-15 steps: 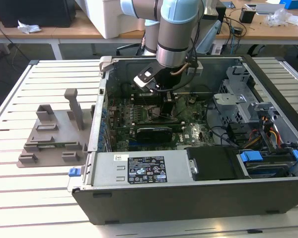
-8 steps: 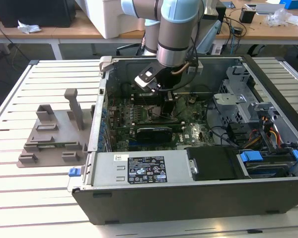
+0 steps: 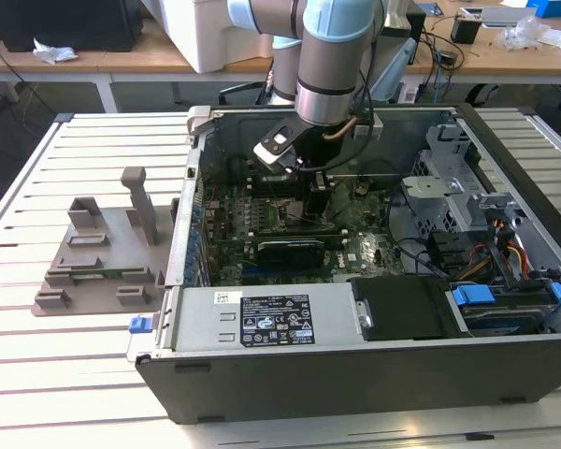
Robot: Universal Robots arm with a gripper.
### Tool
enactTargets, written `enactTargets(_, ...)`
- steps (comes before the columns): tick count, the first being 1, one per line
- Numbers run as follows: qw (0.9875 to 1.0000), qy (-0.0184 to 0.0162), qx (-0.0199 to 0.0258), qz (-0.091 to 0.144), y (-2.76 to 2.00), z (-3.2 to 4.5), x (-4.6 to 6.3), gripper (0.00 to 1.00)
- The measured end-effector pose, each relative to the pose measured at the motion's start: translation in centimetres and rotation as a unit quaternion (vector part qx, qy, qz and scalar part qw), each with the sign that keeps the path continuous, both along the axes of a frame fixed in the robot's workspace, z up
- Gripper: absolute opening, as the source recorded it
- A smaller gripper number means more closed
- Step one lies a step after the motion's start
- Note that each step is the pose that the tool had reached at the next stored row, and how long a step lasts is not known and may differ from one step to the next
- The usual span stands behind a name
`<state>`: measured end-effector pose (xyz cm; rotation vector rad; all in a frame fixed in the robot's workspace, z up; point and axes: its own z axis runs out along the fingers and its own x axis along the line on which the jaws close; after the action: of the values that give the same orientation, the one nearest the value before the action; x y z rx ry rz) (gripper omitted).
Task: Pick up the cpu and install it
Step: 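Place the cpu into insertion slot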
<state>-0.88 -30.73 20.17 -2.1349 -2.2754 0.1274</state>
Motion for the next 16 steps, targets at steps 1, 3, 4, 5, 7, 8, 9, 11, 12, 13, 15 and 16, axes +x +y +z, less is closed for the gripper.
enactTargets(1, 1.0000, 0.0000, -0.0017, 0.000, -0.02, 0.00, 0.0, 0.61)
enactTargets(3, 1.0000, 0.0000, -0.0032, 0.000, -0.05, 0.00, 0.0, 0.61)
enactTargets(4, 1.0000, -0.0001, -0.0033, 0.000, -0.05, -0.01, 0.0, 0.61)
enactTargets(5, 1.0000, 0.0000, -0.0033, 0.000, -0.06, -0.01, 0.0, 0.61)
enactTargets(7, 1.0000, -0.0001, -0.0033, 0.000, -0.06, 0.30, 0.0, 0.61)
enactTargets(8, 1.0000, -0.0001, -0.0030, 0.000, -0.01, 0.81, 0.0, 0.61)
enactTargets(9, 1.0000, -0.0001, -0.0022, 0.000, -0.01, 1.01, 0.0, 0.60)
enactTargets(11, 1.0000, -0.0001, -0.0014, 0.000, -0.01, 1.16, 0.0, 0.35)
enactTargets(12, 1.0000, -0.0001, -0.0014, 0.000, -0.01, 1.15, 0.0, 0.29)
enactTargets(13, 1.0000, 0.0000, -0.0013, 0.000, -0.01, 1.10, -0.1, 0.16)
enactTargets(15, 1.0000, -0.0001, -0.0012, 0.000, -0.01, 1.04, -0.3, 0.11)
enactTargets(16, 1.0000, -0.0001, -0.0003, 0.000, -0.01, 0.94, -0.4, 0.11)
